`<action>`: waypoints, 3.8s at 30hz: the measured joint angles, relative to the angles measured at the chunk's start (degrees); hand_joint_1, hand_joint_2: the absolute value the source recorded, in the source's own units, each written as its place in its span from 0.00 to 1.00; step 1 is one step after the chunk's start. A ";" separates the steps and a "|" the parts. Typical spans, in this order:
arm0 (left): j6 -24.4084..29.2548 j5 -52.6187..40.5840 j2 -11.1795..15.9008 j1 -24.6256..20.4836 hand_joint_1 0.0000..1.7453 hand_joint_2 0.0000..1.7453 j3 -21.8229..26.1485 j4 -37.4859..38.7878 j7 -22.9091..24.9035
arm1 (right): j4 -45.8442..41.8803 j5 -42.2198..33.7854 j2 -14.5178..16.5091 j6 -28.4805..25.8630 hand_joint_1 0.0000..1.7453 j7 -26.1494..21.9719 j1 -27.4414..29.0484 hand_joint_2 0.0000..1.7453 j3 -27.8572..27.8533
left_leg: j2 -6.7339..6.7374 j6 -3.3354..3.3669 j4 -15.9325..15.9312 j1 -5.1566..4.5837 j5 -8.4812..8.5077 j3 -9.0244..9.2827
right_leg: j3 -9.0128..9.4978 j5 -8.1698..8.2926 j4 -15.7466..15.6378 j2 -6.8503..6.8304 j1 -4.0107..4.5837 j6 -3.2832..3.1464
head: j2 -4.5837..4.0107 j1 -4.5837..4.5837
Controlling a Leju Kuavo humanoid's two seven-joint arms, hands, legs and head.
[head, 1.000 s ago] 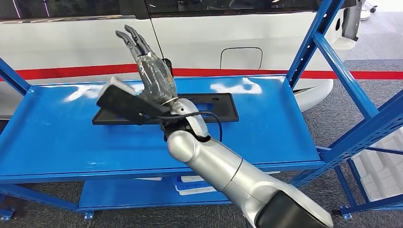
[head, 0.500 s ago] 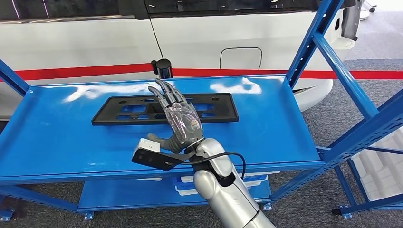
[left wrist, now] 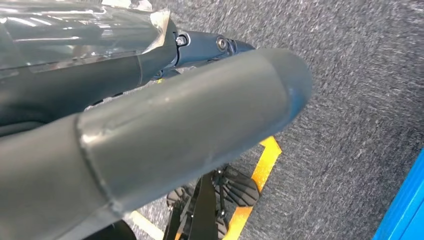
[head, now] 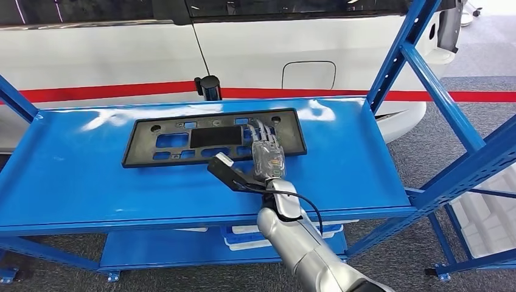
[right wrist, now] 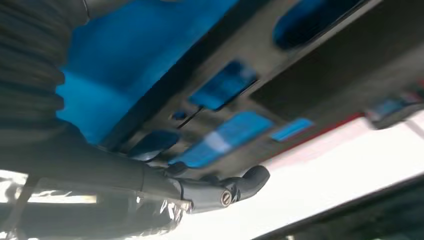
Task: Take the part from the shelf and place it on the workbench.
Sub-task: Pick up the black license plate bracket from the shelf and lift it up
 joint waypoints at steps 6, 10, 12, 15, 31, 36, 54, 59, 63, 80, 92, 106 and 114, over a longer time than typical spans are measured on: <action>0.25 -1.25 0.53 0.02 0.00 0.00 -0.56 0.00 0.07 | 4.09 5.57 -0.70 -1.85 0.00 4.25 -2.55 1.00 -5.11 | 0.02 0.01 0.00 -0.01 -0.02 0.13 | 0.13 0.00 -0.01 0.01 -0.01 0.00 | 0.00 0.00; 0.93 -1.30 0.57 0.02 0.00 0.00 -0.60 0.00 0.07 | 5.06 8.25 -0.86 -2.15 0.01 6.00 -3.30 1.00 -6.55 | 0.02 0.02 -0.01 0.00 -0.04 0.28 | 0.26 -0.01 -0.02 0.01 0.00 0.00 | 0.00 -0.01; 1.21 -1.31 0.56 0.02 0.00 0.00 -0.60 0.00 0.07 | 5.33 9.00 -0.89 -2.31 0.15 6.41 -3.46 1.00 -7.00 | 0.03 0.02 -0.01 0.01 -0.04 0.33 | 0.31 -0.01 -0.02 0.01 0.00 0.00 | 0.00 -0.01; 2.19 -1.42 0.54 0.02 0.00 0.00 -0.60 0.00 0.07 | 5.68 10.80 -0.89 -3.02 0.70 7.02 -3.49 1.00 -7.39 | 0.03 0.02 -0.02 0.01 -0.04 0.41 | 0.39 -0.01 -0.02 0.01 0.01 0.00 | 0.00 -0.01; 3.95 -2.26 0.36 0.00 0.00 0.00 -0.57 0.00 -0.04 | 6.31 16.27 -0.32 -6.29 1.00 6.59 -2.99 1.00 -8.57 | 0.06 0.00 -0.01 0.01 -0.07 0.43 | 0.41 -0.01 -0.02 0.06 0.01 0.00 | 0.00 0.01; 3.95 -2.28 0.34 0.00 0.00 0.00 -0.57 0.00 -0.07 | 6.31 16.46 -0.32 -6.37 1.00 6.46 -3.01 1.00 -8.68 | 0.06 0.00 -0.01 0.01 -0.07 0.44 | 0.41 -0.01 -0.02 0.07 0.01 0.00 | 0.00 0.00; 4.69 -2.55 0.00 -0.07 0.00 0.00 -0.45 0.00 -0.12 | 6.30 18.17 -0.30 -7.43 1.00 5.18 -3.00 1.00 -10.40 | 0.05 -0.01 -0.01 0.01 -0.08 0.53 | 0.51 -0.02 -0.02 0.05 0.00 -0.01 | 0.00 -0.01; 1.69 -2.26 -0.12 -0.07 0.00 0.00 0.47 -0.02 -2.53 | 4.53 17.39 0.20 -8.59 1.00 0.97 -1.83 1.00 -12.87 | 0.07 -0.01 -0.01 0.01 -0.08 0.53 | 0.51 -0.02 -0.02 0.06 0.01 -0.01 | 0.00 0.00; -2.63 -3.86 -0.24 -0.08 0.00 0.25 0.84 -0.02 -6.48 | -2.66 12.68 0.43 -6.75 1.00 -5.53 1.40 1.00 -15.77 | 0.04 -0.01 -0.01 0.01 -0.08 0.51 | 0.49 -0.02 -0.02 0.05 0.01 0.00 | 0.00 0.00; -10.31 -11.81 -1.13 -0.17 0.00 0.00 -1.60 0.00 -13.73 | -59.14 -2.81 -6.88 4.65 1.00 -13.58 14.57 1.00 -22.05 | 0.25 0.05 0.00 -0.07 -0.21 0.37 | 0.24 -0.01 -0.02 0.37 -0.11 0.01 | 0.00 -0.02; -12.27 -11.97 -1.20 -0.44 0.00 0.00 -2.26 0.00 -9.09 | -63.15 -10.24 -8.92 5.84 1.00 -15.50 16.75 1.00 -22.68 | 0.25 0.05 -0.02 -0.05 -0.22 0.37 | 0.24 -0.02 -0.02 0.37 -0.07 0.01 | 0.00 -0.01; -13.38 -9.06 -1.09 -0.47 0.00 0.00 -0.79 0.00 -3.04 | -63.97 -33.20 -9.43 21.02 1.00 -18.65 15.81 1.00 -21.53 | 0.24 0.69 0.21 -0.41 -0.60 0.34 | 0.36 -0.06 -0.11 0.37 -0.57 0.22 | 0.00 -0.03; -8.11 -10.19 -1.67 -0.83 0.00 0.00 0.72 -0.02 -0.75 | -62.99 -39.66 -7.35 24.29 1.00 -16.34 11.59 1.00 -18.94 | 0.73 1.99 -2.43 0.48 0.68 2.27 | -4.96 -6.35 12.07 -0.20 -1.03 0.63 | 0.00 0.17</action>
